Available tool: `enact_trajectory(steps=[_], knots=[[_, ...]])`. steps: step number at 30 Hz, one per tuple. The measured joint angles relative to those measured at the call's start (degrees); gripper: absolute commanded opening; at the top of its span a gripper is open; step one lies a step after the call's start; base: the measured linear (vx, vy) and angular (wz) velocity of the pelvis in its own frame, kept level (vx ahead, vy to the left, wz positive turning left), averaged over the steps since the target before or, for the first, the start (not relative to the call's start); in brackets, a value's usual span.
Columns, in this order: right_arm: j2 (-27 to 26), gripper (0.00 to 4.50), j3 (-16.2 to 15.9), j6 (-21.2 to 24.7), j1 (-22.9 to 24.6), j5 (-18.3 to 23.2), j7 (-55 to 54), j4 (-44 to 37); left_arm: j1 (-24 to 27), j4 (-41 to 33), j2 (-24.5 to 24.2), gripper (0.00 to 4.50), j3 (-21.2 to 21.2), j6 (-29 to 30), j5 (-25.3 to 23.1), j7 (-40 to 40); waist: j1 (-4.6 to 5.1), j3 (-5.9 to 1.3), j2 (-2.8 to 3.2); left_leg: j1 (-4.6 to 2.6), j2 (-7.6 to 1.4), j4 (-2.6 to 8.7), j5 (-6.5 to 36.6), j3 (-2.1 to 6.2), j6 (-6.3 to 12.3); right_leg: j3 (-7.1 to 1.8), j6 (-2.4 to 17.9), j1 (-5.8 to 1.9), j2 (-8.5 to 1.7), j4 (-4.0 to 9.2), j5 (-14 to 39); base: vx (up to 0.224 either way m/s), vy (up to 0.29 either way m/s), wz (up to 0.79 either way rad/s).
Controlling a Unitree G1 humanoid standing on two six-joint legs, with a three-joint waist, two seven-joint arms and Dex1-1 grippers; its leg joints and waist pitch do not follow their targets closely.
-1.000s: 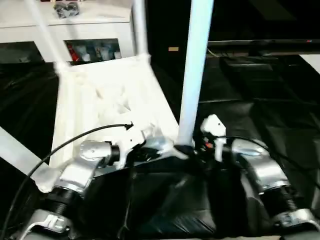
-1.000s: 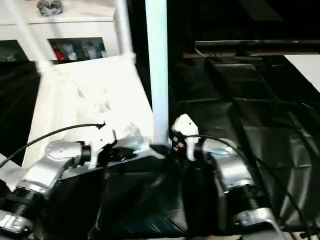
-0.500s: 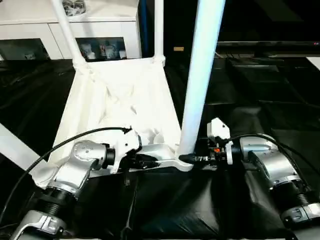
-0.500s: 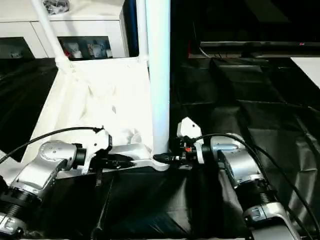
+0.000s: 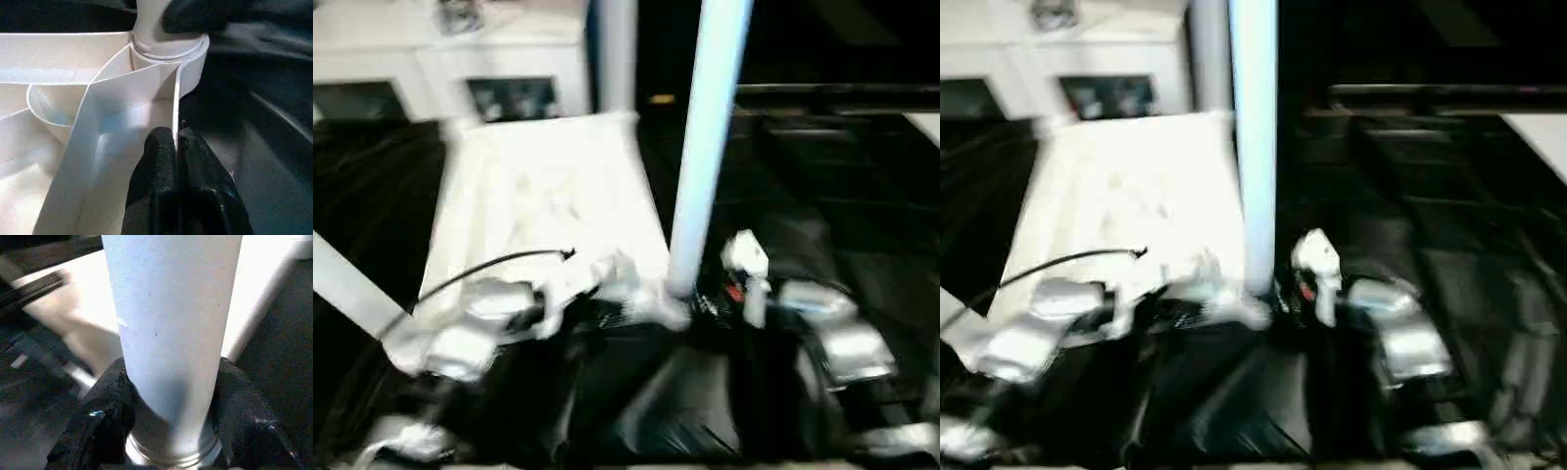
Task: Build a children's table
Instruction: Rotate leg to tighten
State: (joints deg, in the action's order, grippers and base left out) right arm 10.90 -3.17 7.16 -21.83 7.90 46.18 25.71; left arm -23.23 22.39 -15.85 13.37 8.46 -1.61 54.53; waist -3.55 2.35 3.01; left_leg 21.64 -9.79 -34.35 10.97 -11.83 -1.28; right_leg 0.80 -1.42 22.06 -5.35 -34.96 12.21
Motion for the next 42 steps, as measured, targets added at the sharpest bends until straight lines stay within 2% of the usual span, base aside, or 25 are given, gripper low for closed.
enact_trajectory(steps=[4,7,8,9,14,15,19,21,27,30,36,41,42], knots=[[-3.4,1.99,0.7,-0.5,-0.9,-2.0,-8.6,1.8,-0.8,1.6,2.5,0.00,-0.1,1.5,-1.0,-4.6,0.75,-0.09,0.36,-0.52,0.03,0.14,0.0,0.06,-0.02,0.01,-0.1,-0.14,0.00,0.09,0.1,0.000,0.000,0.00],[-8.0,1.99,1.0,-1.0,-3.4,-6.1,-19.5,4.6,-1.7,2.9,4.9,0.00,-0.7,2.5,-2.5,-9.2,1.84,-0.13,0.68,-0.58,0.12,0.26,0.0,0.23,-0.03,0.06,-0.1,-0.10,0.01,0.36,0.1,0.000,0.000,0.00],[-8.7,1.99,1.0,-1.3,-3.7,-6.9,-21.6,5.1,-2.0,3.2,5.4,0.00,-0.7,2.8,-2.7,-10.0,1.87,-0.14,0.70,-0.57,0.16,0.37,0.0,0.30,-0.02,0.08,-0.1,-0.12,0.01,0.52,0.1,0.000,0.000,0.00],[-9.2,2.54,1.0,-1.6,-4.0,-7.5,-22.9,5.4,-2.1,3.2,5.5,0.00,-0.8,2.9,-2.8,-10.4,1.89,-0.14,0.68,-0.56,0.23,0.51,0.0,0.35,-0.02,0.08,-0.1,-0.13,0.01,0.67,0.1,0.000,0.000,0.00],[-9.7,2.90,1.0,-2.5,-4.0,-7.3,-23.2,5.6,-2.2,3.2,5.5,0.00,-1.0,2.9,-2.8,-10.3,1.80,-0.18,0.58,-0.44,0.32,0.69,0.0,0.32,-0.02,0.00,0.0,-0.15,0.01,0.89,-0.1,0.000,0.000,0.00],[-9.4,2.90,1.0,-2.6,-3.9,-6.9,-22.4,5.4,-2.2,3.1,5.5,0.00,-1.0,2.9,-2.8,-10.0,1.76,-0.17,0.58,-0.43,0.32,0.70,0.0,0.32,-0.02,0.00,0.0,-0.13,0.01,0.88,-0.1,0.000,0.000,0.00],[-7.0,3.37,0.8,-2.7,-3.1,-5.8,-16.4,4.1,-1.7,2.0,4.8,0.00,-1.1,2.9,-2.4,-8.4,1.59,-0.14,0.53,-0.39,0.31,0.79,0.0,0.32,-0.02,0.02,0.1,-0.10,0.01,0.84,-0.2,0.000,0.000,0.00],[-4.7,3.50,-0.4,-3.3,-3.1,-5.8,-12.8,3.9,-1.4,1.2,3.9,0.00,-1.0,2.9,-1.7,-6.8,1.55,-0.05,0.38,-0.35,0.29,0.80,0.0,0.31,-0.02,0.03,0.2,-0.08,0.01,0.80,-0.4,0.000,0.000,0.00],[0.0,3.50,-3.2,-4.0,-3.1,-5.8,-4.3,4.0,-0.5,-0.9,0.6,0.00,-0.1,1.9,1.1,0.8,0.30,-0.01,0.33,-0.09,0.10,0.88,0.0,0.11,-0.01,0.08,0.4,0.03,0.05,0.73,-0.6,0.009,-0.004,0.02],[2.6,3.50,-4.2,-4.9,-3.2,-5.0,2.0,4.0,-0.2,-1.6,-1.6,0.00,0.1,1.0,2.5,5.1,0.00,-0.03,0.30,0.54,0.01,0.52,-0.1,0.05,0.12,0.11,0.4,0.34,0.05,0.77,-0.5,0.000,0.000,0.00],[6.6,3.50,-6.3,-4.5,-3.5,-2.1,14.7,3.3,-0.1,-1.9,-4.9,0.00,0.2,1.0,4.0,10.8,-0.34,0.11,-0.48,0.67,-0.04,0.34,-0.1,-0.07,0.25,0.09,0.4,0.44,0.01,0.74,-0.5,0.000,0.000,0.00],[9.9,3.50,-8.0,-2.6,-3.5,0.0,24.2,1.9,-0.1,-2.4,-6.4,0.00,0.7,1.7,5.0,15.1,-1.42,0.17,-0.86,0.68,-0.07,0.20,0.0,-0.14,0.07,0.06,0.4,0.48,0.00,0.62,-0.5,0.000,0.000,0.00],[10.0,3.36,-8.1,-2.5,-3.5,0.3,24.9,1.9,-0.1,-2.5,-6.5,0.00,0.8,1.8,5.2,15.4,-1.53,0.16,-0.87,0.69,-0.07,0.19,0.0,-0.15,0.07,0.05,0.4,0.50,0.00,0.61,-0.5,0.000,0.000,0.00]])
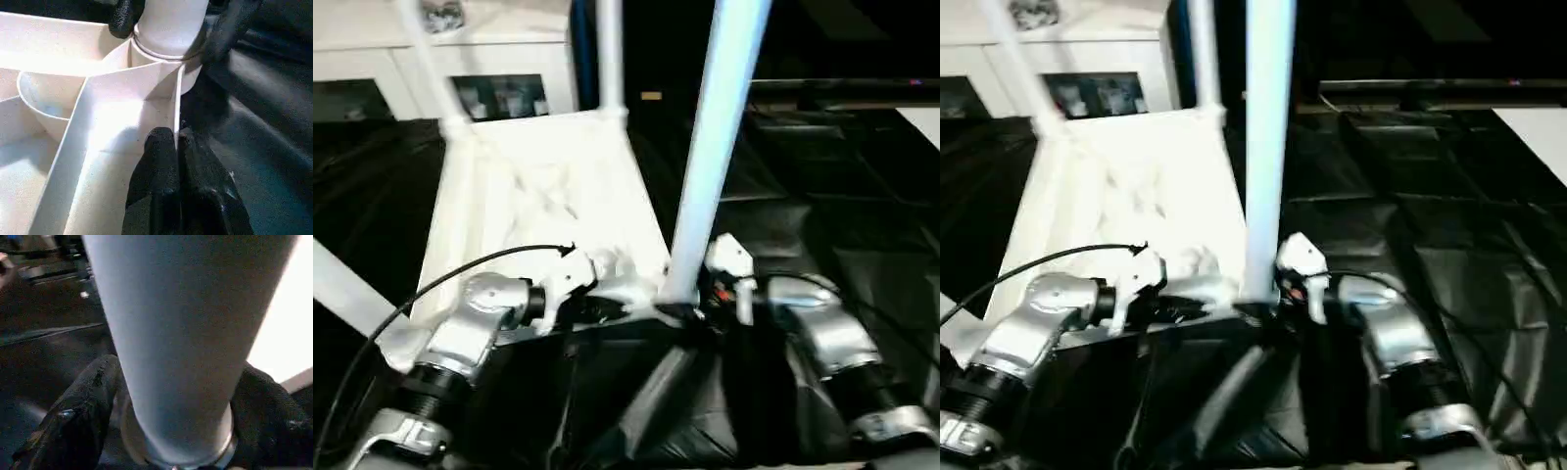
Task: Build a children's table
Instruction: Rotate leg to tighten
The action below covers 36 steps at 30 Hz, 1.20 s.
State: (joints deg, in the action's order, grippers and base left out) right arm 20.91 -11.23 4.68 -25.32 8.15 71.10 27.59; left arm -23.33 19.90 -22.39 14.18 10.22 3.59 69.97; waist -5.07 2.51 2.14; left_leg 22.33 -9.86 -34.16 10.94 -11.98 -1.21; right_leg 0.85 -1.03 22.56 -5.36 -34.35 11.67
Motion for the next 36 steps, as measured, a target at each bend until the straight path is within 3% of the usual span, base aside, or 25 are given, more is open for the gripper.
enact_trajectory(steps=[10,22,28,32,36], knots=[[0.6,2.50,-0.2,1.1,0.0,1.1,2.6,0.0,0.2,-0.6,-0.8,0.00,0.4,0.8,0.6,2.4,-0.19,0.00,-0.19,0.15,-0.02,-0.23,-0.2,-0.02,0.26,-0.04,0.0,0.25,-0.01,-0.34,0.0,0.000,0.000,0.00],[-0.9,2.43,0.7,2.8,4.0,2.1,0.4,-4.2,1.3,-1.5,-1.0,0.00,0.4,0.4,0.5,2.5,-0.14,-0.08,-0.21,0.03,-0.04,-0.32,0.0,-0.02,0.01,-0.08,0.0,0.24,-0.02,-0.59,0.0,0.000,0.000,0.00],[-7.6,2.41,6.3,1.1,4.6,0.3,-17.6,-0.8,0.8,0.2,4.5,0.00,-0.8,0.0,-3.7,-9.2,1.16,-0.17,-0.18,-0.49,-0.02,-0.19,0.0,-0.01,-0.03,-0.11,0.0,-0.03,-0.04,-0.59,0.1,0.000,0.000,0.00],[-14.8,2.40,10.4,0.9,1.1,-2.0,-36.1,4.3,-1.9,3.7,10.5,0.00,-1.2,1.8,-6.6,-19.8,2.17,-0.22,0.04,-0.49,0.01,-0.09,-0.1,0.04,-0.15,-0.10,-0.3,0.20,-0.06,-0.55,0.2,-0.013,-0.001,-0.02],[-19.9,2.40,12.2,0.5,-1.8,-4.2,-49.8,7.5,-2.3,4.5,14.2,0.00,-2.0,2.5,-7.8,-26.4,2.85,-0.22,0.14,-0.45,0.02,-0.06,-0.1,0.14,-0.24,-0.04,-0.3,0.34,-0.04,-0.49,0.2,-0.015,0.001,-0.03]])
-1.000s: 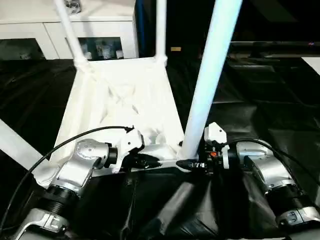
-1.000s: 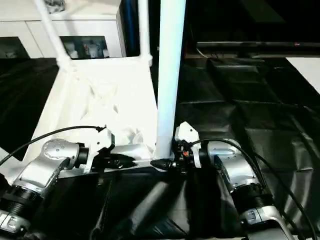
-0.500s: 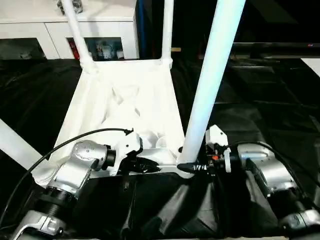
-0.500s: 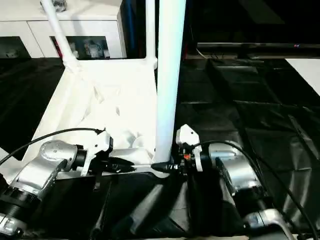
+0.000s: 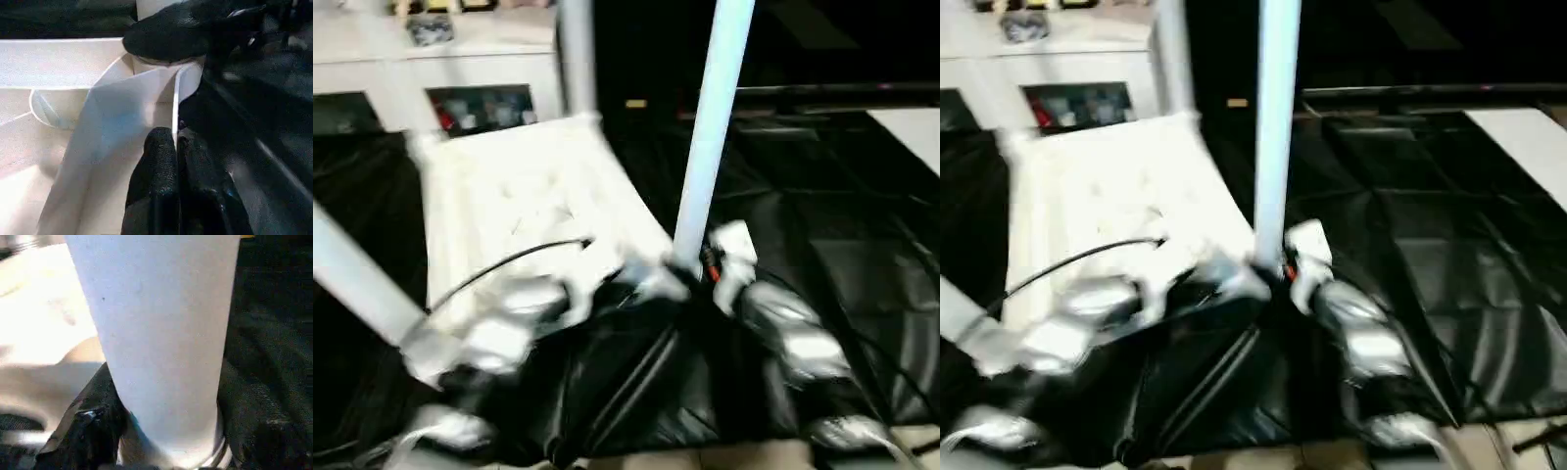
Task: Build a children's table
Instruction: Rotate leg to tighten
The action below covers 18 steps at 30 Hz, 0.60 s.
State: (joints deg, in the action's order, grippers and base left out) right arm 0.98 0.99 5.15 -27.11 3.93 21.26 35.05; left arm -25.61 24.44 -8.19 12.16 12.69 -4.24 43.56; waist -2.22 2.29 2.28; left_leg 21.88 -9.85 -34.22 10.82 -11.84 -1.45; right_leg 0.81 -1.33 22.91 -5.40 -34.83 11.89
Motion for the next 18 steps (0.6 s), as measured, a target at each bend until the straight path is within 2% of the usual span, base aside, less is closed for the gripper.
enact_trajectory(steps=[5,6,9,11,12,15,18], knots=[[-1.9,2.40,1.1,-2.0,-0.4,-0.2,-4.4,1.0,0.0,-0.3,0.9,0.00,0.0,0.0,0.0,-1.5,0.14,-0.01,0.01,0.10,0.01,0.01,0.0,0.03,0.00,0.00,0.2,0.02,0.02,0.02,-0.2,0.000,0.000,0.00],[-2.1,3.10,1.6,-2.0,-0.4,0.0,-4.4,1.0,0.0,-0.4,0.9,0.00,0.0,0.0,0.0,-1.5,0.13,-0.02,0.04,0.11,0.01,0.01,0.0,0.03,-0.01,0.00,0.3,0.02,0.02,0.02,-0.4,0.000,0.000,0.00],[-2.2,3.15,2.2,-2.0,-0.3,1.3,-2.6,0.6,0.0,-0.5,0.7,0.00,-0.1,-0.3,0.0,-1.3,0.12,-0.03,0.09,0.12,0.00,0.11,0.0,0.03,-0.02,0.02,0.4,0.06,0.03,0.01,-0.5,0.000,0.000,0.00],[-1.7,3.44,2.1,-1.9,0.2,1.4,-0.6,-0.5,0.0,-0.7,0.1,0.00,-0.1,-0.8,0.2,-0.3,0.12,0.00,0.13,0.18,0.00,0.25,0.0,0.03,-0.03,0.04,0.4,0.14,0.05,0.02,-0.6,0.000,0.000,0.00],[-1.3,3.53,1.8,-1.8,0.5,1.3,0.4,-0.9,0.2,-0.8,-0.2,0.00,-0.1,-1.2,0.3,0.1,0.09,0.00,0.14,0.19,0.00,0.31,0.0,0.03,-0.04,0.05,0.3,0.16,0.05,0.01,-0.6,0.000,0.000,0.00],[3.0,3.53,-1.7,-1.8,0.9,1.3,7.1,-3.1,1.0,-1.8,-2.6,0.00,0.5,-2.6,1.4,3.2,-0.13,0.07,0.10,0.20,-0.04,0.41,0.0,0.04,-0.05,0.09,0.2,0.20,0.09,0.00,-0.7,0.000,0.000,0.00],[5.8,3.53,-3.6,-1.9,1.1,1.3,13.1,-4.7,1.5,-2.6,-4.5,0.00,1.3,-4.5,2.2,6.9,-1.25,0.14,-0.01,0.28,-0.09,0.45,0.0,0.08,-0.05,0.16,0.1,0.21,0.11,0.00,-0.6,0.000,0.000,0.00]])
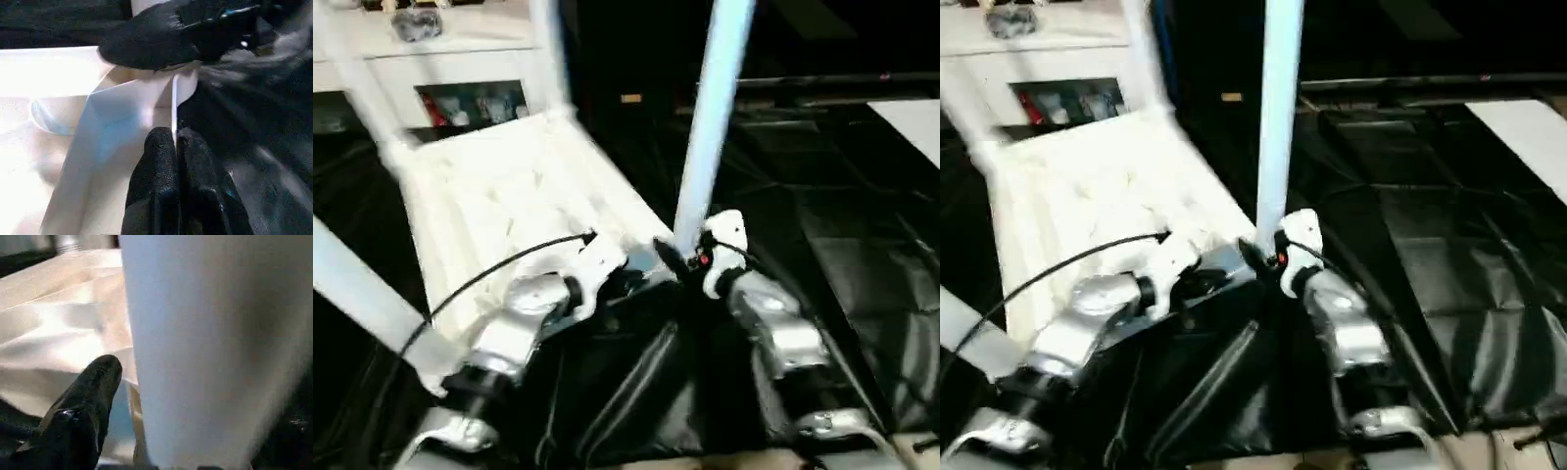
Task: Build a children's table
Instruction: Rotate leg to tighten
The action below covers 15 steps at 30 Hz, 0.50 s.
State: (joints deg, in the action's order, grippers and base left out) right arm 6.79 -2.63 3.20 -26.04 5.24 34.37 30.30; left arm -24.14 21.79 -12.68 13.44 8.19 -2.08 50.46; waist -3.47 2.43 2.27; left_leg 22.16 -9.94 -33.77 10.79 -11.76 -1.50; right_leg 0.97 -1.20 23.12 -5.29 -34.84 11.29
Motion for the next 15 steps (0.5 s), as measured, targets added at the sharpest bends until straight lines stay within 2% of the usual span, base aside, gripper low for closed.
enact_trajectory(steps=[8,12,13,15], knots=[[9.6,3.53,-5.1,0.2,1.6,1.5,20.4,-3.1,0.9,-1.5,-5.4,0.00,0.5,-1.9,2.6,9.9,-0.28,0.03,-0.05,0.20,0.01,-0.20,-0.1,-0.05,-0.15,-0.04,0.0,-0.04,-0.02,0.36,0.0,0.000,0.000,0.00],[11.6,3.53,-6.7,1.7,1.7,3.4,27.3,-4.8,1.2,-1.7,-7.2,0.00,0.8,-2.1,4.2,13.7,-0.87,0.03,-0.05,0.23,-0.04,-0.20,-0.1,-0.05,-0.15,0.02,0.0,-0.02,-0.01,0.34,0.0,0.000,0.000,0.00],[12.0,3.26,-6.9,2.2,1.7,3.9,29.0,-5.0,1.2,-1.7,-7.8,0.00,0.9,-2.2,4.5,14.7,-1.11,0.02,0.00,0.22,-0.04,-0.21,-0.1,-0.05,-0.15,0.01,0.0,-0.03,-0.01,0.33,0.0,0.000,0.000,0.00],[12.7,3.18,-7.2,3.1,1.7,4.4,31.9,-5.4,1.2,-1.6,-8.4,0.00,1.0,-2.4,4.8,16.3,-1.43,0.02,0.03,0.21,-0.04,-0.23,-0.1,-0.06,-0.15,0.00,0.0,-0.03,-0.01,0.31,0.0,0.000,0.000,0.00]])
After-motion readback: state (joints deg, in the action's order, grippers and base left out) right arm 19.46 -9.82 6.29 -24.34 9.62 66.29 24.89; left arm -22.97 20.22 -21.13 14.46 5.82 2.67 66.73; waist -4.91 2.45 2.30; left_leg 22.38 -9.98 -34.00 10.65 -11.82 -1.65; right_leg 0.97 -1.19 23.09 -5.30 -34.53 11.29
